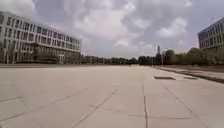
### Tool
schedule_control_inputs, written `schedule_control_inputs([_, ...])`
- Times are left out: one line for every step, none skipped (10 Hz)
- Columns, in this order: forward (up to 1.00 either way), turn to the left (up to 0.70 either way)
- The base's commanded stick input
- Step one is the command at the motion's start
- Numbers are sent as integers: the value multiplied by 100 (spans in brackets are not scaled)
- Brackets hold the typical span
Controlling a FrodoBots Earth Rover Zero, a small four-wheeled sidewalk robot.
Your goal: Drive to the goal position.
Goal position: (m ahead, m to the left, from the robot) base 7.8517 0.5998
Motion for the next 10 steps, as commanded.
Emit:
schedule_control_inputs([50, -2])
schedule_control_inputs([50, -2])
schedule_control_inputs([50, -2])
schedule_control_inputs([50, -2])
schedule_control_inputs([50, -2])
schedule_control_inputs([50, -2])
schedule_control_inputs([50, -2])
schedule_control_inputs([50, -2])
schedule_control_inputs([50, -2])
schedule_control_inputs([50, -2])
